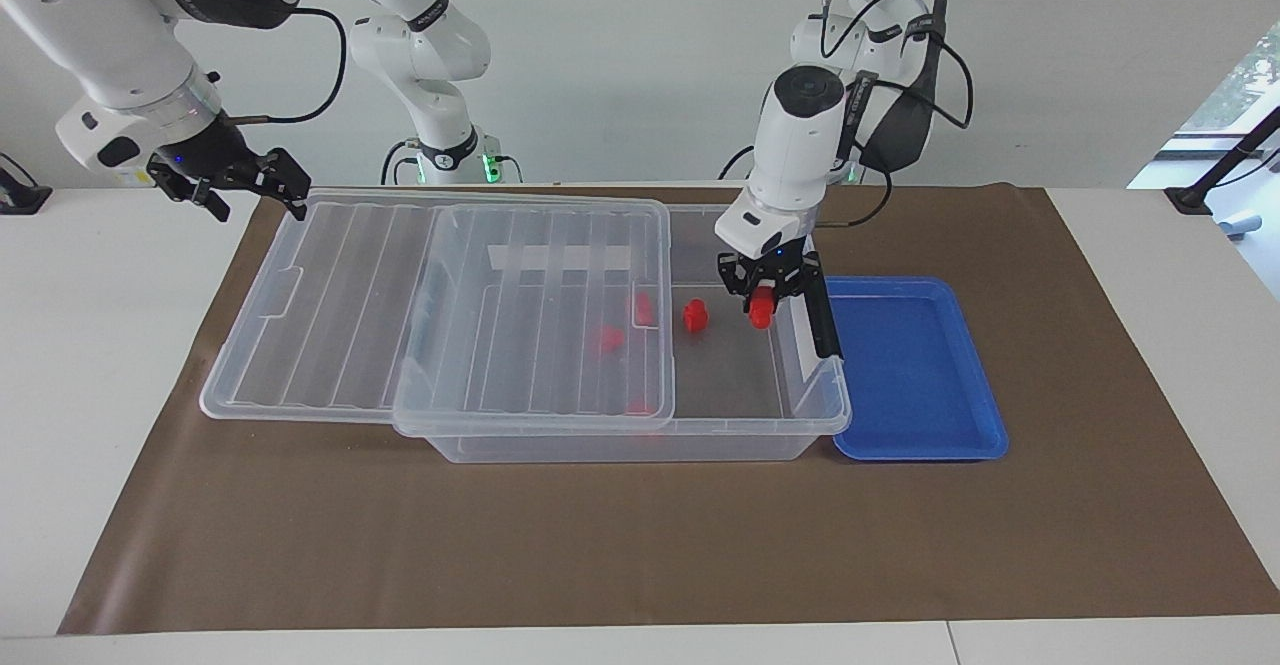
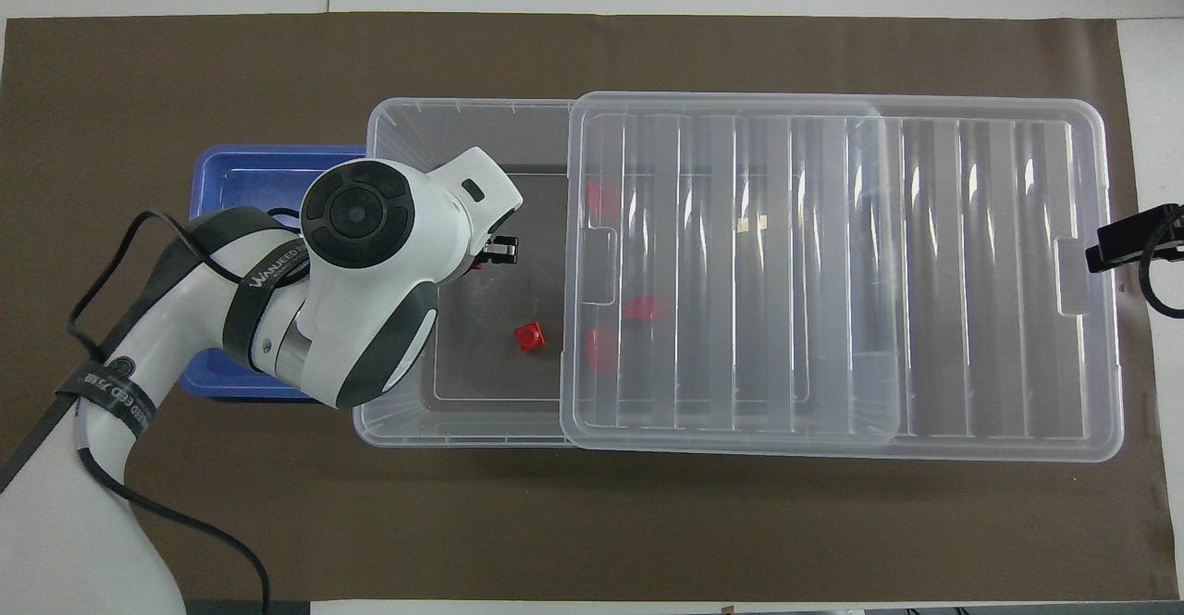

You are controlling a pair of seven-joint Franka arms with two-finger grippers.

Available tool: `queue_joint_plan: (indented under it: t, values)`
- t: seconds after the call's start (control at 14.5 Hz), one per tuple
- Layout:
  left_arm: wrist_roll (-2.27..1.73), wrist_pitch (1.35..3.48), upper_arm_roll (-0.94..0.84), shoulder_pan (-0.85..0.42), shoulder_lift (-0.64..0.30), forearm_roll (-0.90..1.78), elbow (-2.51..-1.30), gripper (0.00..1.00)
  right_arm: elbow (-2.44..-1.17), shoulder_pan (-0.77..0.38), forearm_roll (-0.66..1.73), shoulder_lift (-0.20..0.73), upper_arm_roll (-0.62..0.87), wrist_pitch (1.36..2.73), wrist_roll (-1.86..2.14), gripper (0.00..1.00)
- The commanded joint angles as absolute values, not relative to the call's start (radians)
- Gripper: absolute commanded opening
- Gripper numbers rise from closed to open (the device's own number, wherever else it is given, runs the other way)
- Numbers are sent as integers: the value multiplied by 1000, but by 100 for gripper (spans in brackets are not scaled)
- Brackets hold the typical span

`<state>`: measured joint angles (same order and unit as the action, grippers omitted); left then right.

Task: Place red block in blue tray from box
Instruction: 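Lift the red block with the left gripper toward the blue tray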

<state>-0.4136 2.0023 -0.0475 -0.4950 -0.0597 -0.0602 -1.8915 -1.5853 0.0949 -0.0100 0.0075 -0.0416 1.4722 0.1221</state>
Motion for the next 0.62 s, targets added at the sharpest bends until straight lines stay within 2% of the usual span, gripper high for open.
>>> queue_joint_plan:
  t: [0.0,0.21,0.41,0.55]
  values:
    - [-416,1936,-40,-450,58,-80,-1940,0,-1615,92,-9,-17,-41,1494,121,100]
    - [-353,1965,-37,-375,87,-74,-1986,0,-1615,92,-9,-21,-40,1494,123,100]
    - [-174,2081,-32,-258,127,-71,-2104,0,-1615,91,-9,-21,-34,1494,121,100]
    - [-111,2129,-31,-195,120,-60,-2132,0,-1614,91,-9,-23,-32,1494,121,100]
